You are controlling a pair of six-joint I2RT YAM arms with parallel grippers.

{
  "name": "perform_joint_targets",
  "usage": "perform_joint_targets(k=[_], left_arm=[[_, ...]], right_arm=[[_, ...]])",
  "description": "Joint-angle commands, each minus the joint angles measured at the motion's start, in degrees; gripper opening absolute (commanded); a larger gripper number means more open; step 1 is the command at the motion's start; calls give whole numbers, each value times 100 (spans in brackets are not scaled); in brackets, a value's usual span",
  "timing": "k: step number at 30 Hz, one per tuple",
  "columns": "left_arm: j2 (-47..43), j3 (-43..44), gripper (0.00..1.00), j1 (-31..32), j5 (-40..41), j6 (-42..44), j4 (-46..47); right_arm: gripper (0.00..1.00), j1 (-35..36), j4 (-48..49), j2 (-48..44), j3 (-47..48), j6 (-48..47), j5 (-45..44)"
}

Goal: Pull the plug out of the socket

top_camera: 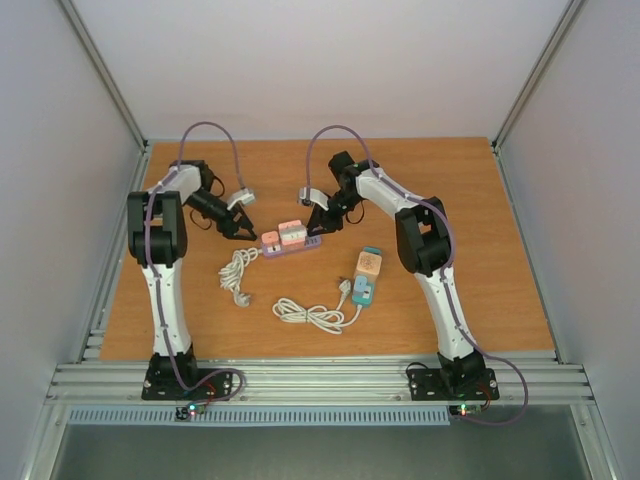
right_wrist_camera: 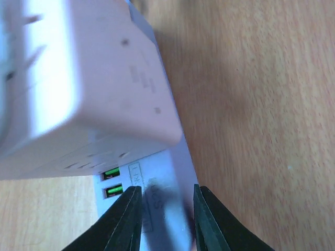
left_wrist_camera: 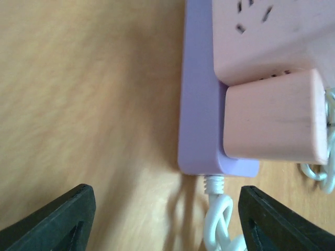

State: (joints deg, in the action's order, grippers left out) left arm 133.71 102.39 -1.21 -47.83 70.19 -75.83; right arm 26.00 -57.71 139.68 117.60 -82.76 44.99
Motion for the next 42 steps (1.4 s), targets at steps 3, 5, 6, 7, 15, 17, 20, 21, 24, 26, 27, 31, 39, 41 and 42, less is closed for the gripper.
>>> perform_joint_targets(k=[3,5,6,7,15,17,20,21,24,26,27,31,39,41,42], left_arm=[[-1160,-700,82,-296,-49,-745,1384],[-1564,-1191,84,-296,23,-930,1887],[-1791,-1461,84,-298,6,-966,2093],[-1994,-1720,84,-296,-24,-945,2279],[-3327,-3423,84,-199,-120,-815,3829],[-3489,-3667,84,-121,-195,-596,3946],[-3674,-3980,84,3,-215,-329,4380],[-3692,-4029,84,37,-223,-299,4479],[-3677,-3978,84,95,-310,-300,4550],[-3735,-3938,84,389,-331,-407,4560],[-3809,-4000,83,477,-290,-442,4665],[-4130,-4197,82,692,-235,-950,5194],[-4213,-3861,77,901,-268,-1162,4921],[-4232,-3841,77,1012,-158,-1121,4833],[-4237,-3846,77,1091,-55,-1049,4777]], right_arm=[[30,-61,-260,304,285,102,27],[30,-60,-295,312,285,121,71],[30,-60,-320,314,288,132,107],[31,-60,-349,317,282,143,159],[31,-24,-364,205,27,242,407],[31,13,-255,123,-167,264,372],[31,54,-164,75,-325,319,379],[31,54,-147,69,-333,350,399],[36,35,-63,11,-327,498,449],[40,-4,47,-73,-307,606,521],[42,-25,108,-124,-284,656,560],[55,-171,370,-393,-250,826,801],[77,-341,1229,-1254,-1178,889,1043],[84,-339,1523,-1508,-1560,876,994],[89,-341,1647,-1626,-1761,875,960]])
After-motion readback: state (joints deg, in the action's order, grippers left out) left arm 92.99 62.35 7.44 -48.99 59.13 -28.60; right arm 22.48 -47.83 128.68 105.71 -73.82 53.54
